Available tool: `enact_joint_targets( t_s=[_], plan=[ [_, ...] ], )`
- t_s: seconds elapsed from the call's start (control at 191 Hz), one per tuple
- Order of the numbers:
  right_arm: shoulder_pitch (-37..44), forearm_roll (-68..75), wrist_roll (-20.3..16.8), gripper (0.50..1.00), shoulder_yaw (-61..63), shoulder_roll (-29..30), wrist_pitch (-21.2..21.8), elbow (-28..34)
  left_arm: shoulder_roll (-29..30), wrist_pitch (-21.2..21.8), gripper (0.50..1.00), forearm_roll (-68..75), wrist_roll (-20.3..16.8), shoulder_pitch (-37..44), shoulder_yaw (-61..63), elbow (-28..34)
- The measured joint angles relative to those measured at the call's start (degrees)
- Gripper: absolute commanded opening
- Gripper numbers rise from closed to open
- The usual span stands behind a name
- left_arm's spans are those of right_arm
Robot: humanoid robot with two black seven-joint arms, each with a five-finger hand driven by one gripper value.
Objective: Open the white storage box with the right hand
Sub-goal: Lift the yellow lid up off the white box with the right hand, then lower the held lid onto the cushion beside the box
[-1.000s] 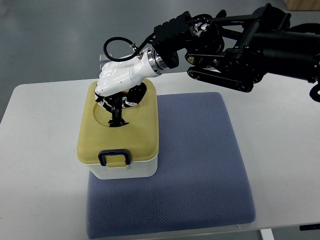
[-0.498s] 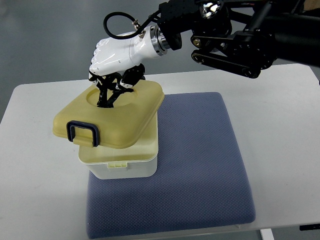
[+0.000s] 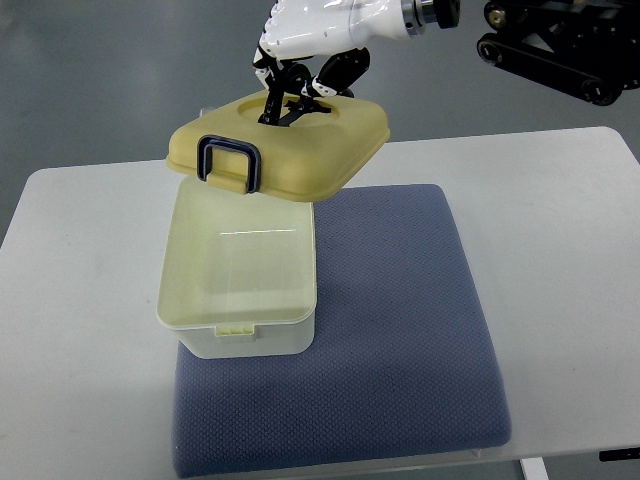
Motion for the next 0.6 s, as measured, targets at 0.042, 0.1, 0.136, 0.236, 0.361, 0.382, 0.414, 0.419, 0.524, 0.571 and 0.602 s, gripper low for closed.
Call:
enact_joint_targets(
  t_s=[0.042, 0.1, 0.136, 0.236, 0.361, 0.382, 0.414, 0.419, 0.524, 0.571, 0.602],
  plan=[
    [-0.2, 0.0, 0.0, 0.5, 0.0, -1.1, -0.4, 0.1, 0.0, 0.0, 1.0, 0.0, 0.0, 0.0, 0.0, 0.0],
    [-0.6, 0.0, 0.0, 0.5, -0.1, -2.6, -1.2, 0.2, 0.0, 0.0, 1.0, 0.0, 0.0, 0.0, 0.0, 0.0],
    [-0.9, 0.0, 0.0, 0.5, -0.2, -3.4, -1.6, 0.3, 0.0, 0.0, 1.0, 0.0, 0.0, 0.0, 0.0, 0.0],
    [-2.8, 0.0, 0.0, 0.5, -0.2, -5.8, -2.5, 0.6, 0.0, 0.0, 1.0, 0.0, 0.0, 0.0, 0.0, 0.0],
    [-5.8, -0.3, 0.0, 0.5, -0.2, -8.8, -3.9, 1.2, 0.0, 0.0, 1.0, 0.0, 0.0, 0.0, 0.0, 0.0],
    [-6.3, -0.3, 0.0, 0.5, -0.2, -9.2, -4.2, 1.3, 0.0, 0.0, 1.0, 0.0, 0.0, 0.0, 0.0, 0.0],
    [-7.1, -0.4, 0.0, 0.5, -0.2, -10.0, -4.5, 1.6, 0.0, 0.0, 1.0, 0.0, 0.0, 0.0, 0.0, 0.0],
    [-7.2, -0.4, 0.0, 0.5, -0.2, -10.1, -4.5, 1.6, 0.0, 0.0, 1.0, 0.0, 0.0, 0.0, 0.0, 0.0],
    [-9.8, -0.8, 0.0, 0.5, 0.9, -12.1, -5.4, 2.5, 0.0, 0.0, 1.0, 0.0, 0.0, 0.0, 0.0, 0.0],
    [-11.3, -1.1, 0.0, 0.5, 2.2, -12.6, -5.5, 2.8, 0.0, 0.0, 1.0, 0.0, 0.0, 0.0, 0.0, 0.0],
    [-12.4, -1.4, 0.0, 0.5, 3.2, -13.0, -5.5, 3.0, 0.0, 0.0, 1.0, 0.0, 0.0, 0.0, 0.0, 0.0]
  ],
)
